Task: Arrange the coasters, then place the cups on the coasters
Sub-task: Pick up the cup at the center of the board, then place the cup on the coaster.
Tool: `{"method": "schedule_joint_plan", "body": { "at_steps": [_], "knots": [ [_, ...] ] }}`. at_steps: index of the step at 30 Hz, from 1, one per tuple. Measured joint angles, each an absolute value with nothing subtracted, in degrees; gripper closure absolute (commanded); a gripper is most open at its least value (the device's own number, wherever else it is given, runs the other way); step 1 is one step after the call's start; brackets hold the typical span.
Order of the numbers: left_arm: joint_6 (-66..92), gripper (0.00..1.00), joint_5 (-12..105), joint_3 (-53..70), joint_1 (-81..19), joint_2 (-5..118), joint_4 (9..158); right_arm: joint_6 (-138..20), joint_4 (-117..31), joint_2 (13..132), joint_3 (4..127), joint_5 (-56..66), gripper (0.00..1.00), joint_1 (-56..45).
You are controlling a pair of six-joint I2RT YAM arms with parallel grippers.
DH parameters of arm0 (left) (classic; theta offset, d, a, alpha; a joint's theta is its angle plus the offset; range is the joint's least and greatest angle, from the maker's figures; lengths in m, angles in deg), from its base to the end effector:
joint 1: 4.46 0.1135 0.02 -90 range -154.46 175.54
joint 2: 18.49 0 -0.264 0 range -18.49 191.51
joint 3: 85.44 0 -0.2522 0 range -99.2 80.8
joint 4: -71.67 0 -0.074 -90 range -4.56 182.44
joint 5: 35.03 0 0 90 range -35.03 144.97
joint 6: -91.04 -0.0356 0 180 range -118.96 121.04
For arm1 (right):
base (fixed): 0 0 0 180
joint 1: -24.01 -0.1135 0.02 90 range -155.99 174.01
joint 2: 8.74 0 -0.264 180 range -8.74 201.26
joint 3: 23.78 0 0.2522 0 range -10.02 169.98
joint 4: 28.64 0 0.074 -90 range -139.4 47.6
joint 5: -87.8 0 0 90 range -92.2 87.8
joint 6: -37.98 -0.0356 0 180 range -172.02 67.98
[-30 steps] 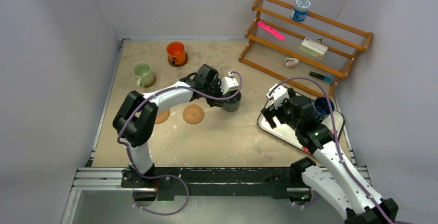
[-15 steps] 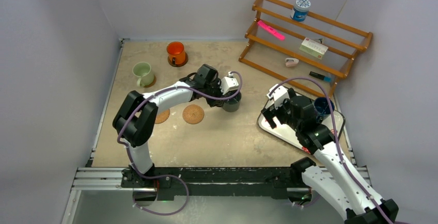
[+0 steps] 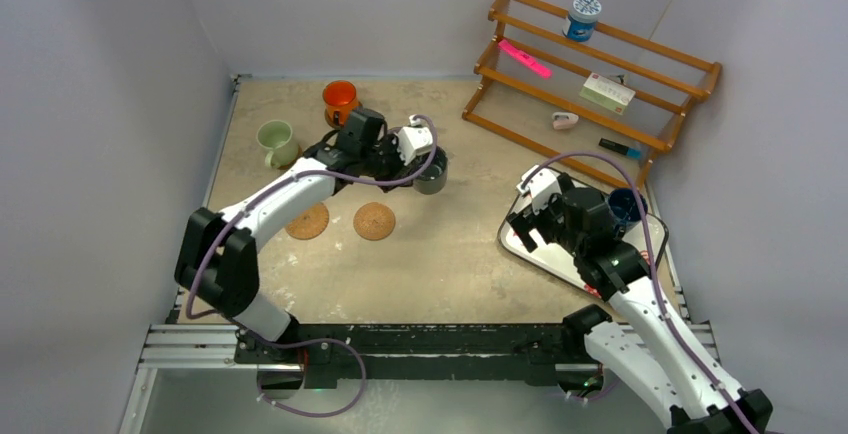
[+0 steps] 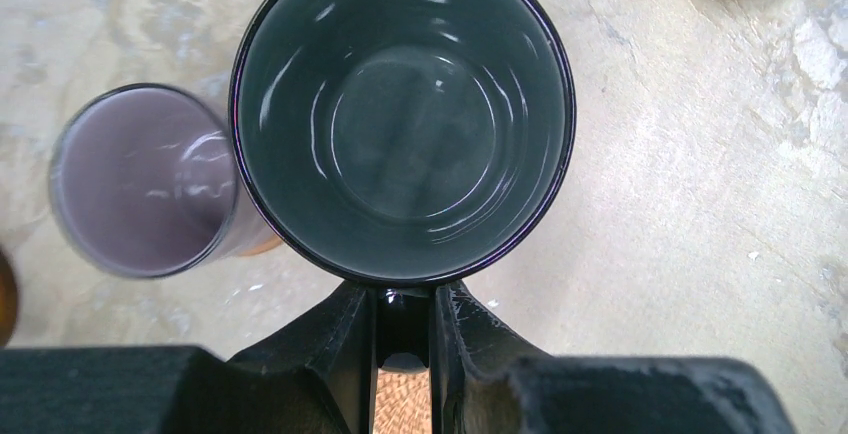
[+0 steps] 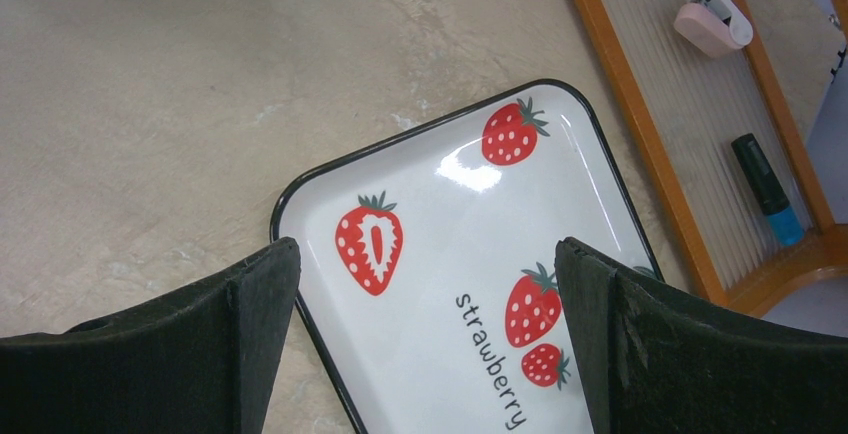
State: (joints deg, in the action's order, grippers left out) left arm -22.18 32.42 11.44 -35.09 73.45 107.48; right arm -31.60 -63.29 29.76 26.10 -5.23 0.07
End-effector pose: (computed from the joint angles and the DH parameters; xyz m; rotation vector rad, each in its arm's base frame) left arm 0.2978 -0.1922 0.2636 1.2262 1.9862 -0.5256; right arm 0.1482 0.0637 0.2843 -0.7141 1.8428 -0.0123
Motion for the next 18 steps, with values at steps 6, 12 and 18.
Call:
{"method": "schedule_joint_plan", "body": {
  "at_steps": [6, 12, 18],
  "knots": [
    [-22.03, 1.00, 32.44, 14.43, -31.86, 64.97, 107.83, -31.23, -64.31, 31.40, 26.31, -5.38, 0.01, 0.07],
    [-21.94, 1.00, 32.90, 17.40, -27.59, 58.30, 109.64, -30.44, -64.82, 30.53, 26.29, -4.05, 0.01, 0.07],
    [-21.87, 1.00, 32.73, 21.05, -19.86, 53.97, 110.60, -29.80, -64.84, 28.65, 26.18, -2.50, 0.01, 0.07]
  ]
}}
